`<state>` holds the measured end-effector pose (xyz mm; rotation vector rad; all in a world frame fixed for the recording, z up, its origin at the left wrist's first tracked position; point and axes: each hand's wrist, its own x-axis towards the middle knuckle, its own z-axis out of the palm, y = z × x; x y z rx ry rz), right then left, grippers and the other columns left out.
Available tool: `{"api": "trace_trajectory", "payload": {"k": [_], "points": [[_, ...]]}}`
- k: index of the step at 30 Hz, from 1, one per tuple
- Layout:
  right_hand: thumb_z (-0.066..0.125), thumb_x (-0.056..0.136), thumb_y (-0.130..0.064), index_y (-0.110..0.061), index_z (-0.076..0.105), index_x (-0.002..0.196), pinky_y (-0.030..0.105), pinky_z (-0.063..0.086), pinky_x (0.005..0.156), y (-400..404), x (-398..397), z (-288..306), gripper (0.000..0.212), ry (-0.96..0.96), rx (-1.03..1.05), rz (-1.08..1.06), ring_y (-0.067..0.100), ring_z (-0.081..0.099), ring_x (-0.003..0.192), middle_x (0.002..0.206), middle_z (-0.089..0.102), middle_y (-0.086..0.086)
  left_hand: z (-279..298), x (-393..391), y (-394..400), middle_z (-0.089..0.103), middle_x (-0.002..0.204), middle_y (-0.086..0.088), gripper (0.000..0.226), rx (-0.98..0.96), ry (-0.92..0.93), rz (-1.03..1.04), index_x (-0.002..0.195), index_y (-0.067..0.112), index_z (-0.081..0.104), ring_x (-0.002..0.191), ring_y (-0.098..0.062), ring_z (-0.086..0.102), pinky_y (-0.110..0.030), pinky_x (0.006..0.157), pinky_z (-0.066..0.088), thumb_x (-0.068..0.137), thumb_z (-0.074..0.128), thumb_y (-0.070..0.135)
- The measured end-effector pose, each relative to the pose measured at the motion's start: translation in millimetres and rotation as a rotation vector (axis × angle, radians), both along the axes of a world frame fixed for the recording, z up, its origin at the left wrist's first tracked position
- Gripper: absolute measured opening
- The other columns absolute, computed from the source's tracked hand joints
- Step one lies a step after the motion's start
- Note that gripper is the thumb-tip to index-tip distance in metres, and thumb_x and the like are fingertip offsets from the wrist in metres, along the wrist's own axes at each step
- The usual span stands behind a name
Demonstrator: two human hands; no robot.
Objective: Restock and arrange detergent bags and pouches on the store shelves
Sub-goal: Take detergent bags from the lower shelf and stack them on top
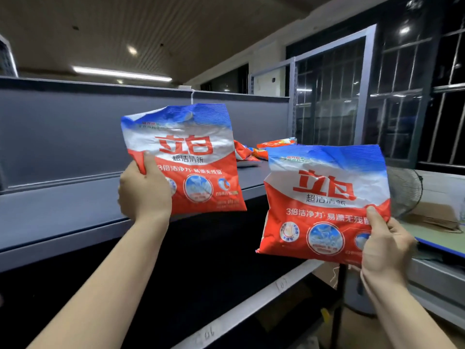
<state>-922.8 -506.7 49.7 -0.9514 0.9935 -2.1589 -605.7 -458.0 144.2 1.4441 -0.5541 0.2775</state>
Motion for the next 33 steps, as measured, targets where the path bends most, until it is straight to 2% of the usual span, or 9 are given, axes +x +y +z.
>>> {"api": "trace_trajectory", "payload": {"k": [5, 10, 14, 18, 21, 25, 28, 31, 33], "points": [[0.064, 0.077, -0.043, -0.029, 0.071, 0.065, 0.022, 0.052, 0.049, -48.5, -7.2, 12.7, 0.02, -0.004, -0.049, 0.056, 0.009, 0.068, 0.055, 0.063, 0.071, -0.008, 23.4, -2.5, -71.8, 0.067, 0.087, -0.001, 0.037, 0.067, 0.066, -0.107, 0.081, 0.019, 0.059, 0.08, -0.026, 0.063, -0.036, 0.078, 0.05, 0.092, 0.037, 0.046], [0.067, 0.077, -0.041, -0.023, 0.072, 0.071, 0.025, 0.054, 0.05, -103.4, -15.1, 28.4, 0.02, -0.011, -0.071, 0.111, 0.012, 0.07, 0.059, 0.071, 0.073, -0.004, 39.4, 8.9, -142.2, 0.068, 0.095, -0.003, 0.038, 0.096, 0.055, -0.09, 0.089, 0.019, 0.063, 0.084, -0.027, 0.061, -0.037, 0.079, 0.049, 0.091, 0.038, 0.048], [0.066, 0.075, -0.041, -0.025, 0.07, 0.06, 0.014, 0.044, 0.041, -144.6, -11.9, 48.8, 0.022, -0.042, -0.084, 0.109, 0.002, 0.057, 0.04, 0.053, 0.065, -0.01, 58.0, 32.7, -194.1, 0.067, 0.107, -0.009, 0.037, 0.115, 0.082, -0.067, 0.098, 0.018, 0.066, 0.096, -0.035, 0.06, -0.038, 0.084, 0.046, 0.088, 0.042, 0.046], [0.066, 0.078, -0.036, -0.027, 0.068, 0.056, 0.015, 0.045, 0.04, -182.0, -0.8, 60.9, 0.024, -0.096, -0.096, 0.111, 0.002, 0.058, 0.039, 0.052, 0.065, -0.009, 73.7, 55.9, -238.8, 0.064, 0.117, -0.014, 0.038, 0.086, 0.138, -0.059, 0.109, 0.013, 0.065, 0.106, -0.037, 0.057, -0.037, 0.088, 0.043, 0.09, 0.043, 0.037], [0.066, 0.081, -0.034, -0.023, 0.07, 0.062, 0.021, 0.049, 0.044, -209.5, 9.7, 67.0, 0.023, -0.128, -0.072, 0.165, 0.007, 0.064, 0.046, 0.059, 0.069, -0.006, 65.6, 63.0, -274.0, 0.043, 0.141, -0.023, 0.049, 0.344, 0.096, -0.083, 0.136, 0.001, 0.041, 0.129, -0.04, 0.04, -0.042, 0.106, 0.032, 0.097, 0.042, 0.031], [0.065, 0.087, -0.029, -0.015, 0.065, 0.068, 0.027, 0.056, 0.05, -252.0, 28.2, 86.2, 0.023, -0.174, -0.017, 0.238, 0.011, 0.069, 0.055, 0.069, 0.072, 0.0, 33.6, 50.1, -302.7, -0.012, 0.156, -0.022, 0.116, 0.929, 0.008, -0.223, 0.147, 0.005, -0.017, 0.144, -0.039, -0.003, -0.044, 0.118, 0.007, 0.081, 0.065, 0.052], [0.062, 0.089, -0.025, -0.015, 0.06, 0.069, 0.026, 0.055, 0.052, -283.2, 48.3, 107.3, 0.023, -0.182, -0.014, 0.291, 0.012, 0.066, 0.055, 0.067, 0.068, -0.002, 21.8, 48.5, -307.1, 0.006, 0.159, -0.011, 0.101, 1.155, -0.308, -0.306, 0.152, 0.021, 0.011, 0.145, -0.036, 0.006, -0.053, 0.116, 0.004, 0.076, 0.055, 0.071], [0.061, 0.089, -0.023, -0.015, 0.059, 0.07, 0.027, 0.055, 0.052, -316.3, 73.7, 130.4, 0.021, -0.205, -0.016, 0.389, 0.013, 0.067, 0.057, 0.071, 0.067, 0.0, 24.6, 50.5, -303.1, 0.018, 0.158, -0.004, 0.09, 1.199, -0.364, -0.324, 0.148, 0.029, 0.027, 0.144, -0.034, 0.011, -0.055, 0.115, -0.002, 0.075, 0.051, 0.076], [0.058, 0.09, -0.023, -0.014, 0.059, 0.07, 0.038, 0.059, 0.065, -343.8, 98.8, 145.7, 0.022, -0.215, 0.011, 0.421, 0.019, 0.067, 0.068, 0.074, 0.067, 0.002, 25.5, 51.7, -299.4, 0.021, 0.157, 0.0, 0.093, 1.188, -0.386, -0.336, 0.147, 0.03, 0.029, 0.144, -0.033, 0.013, -0.052, 0.116, 0.002, 0.071, 0.054, 0.078]]}}
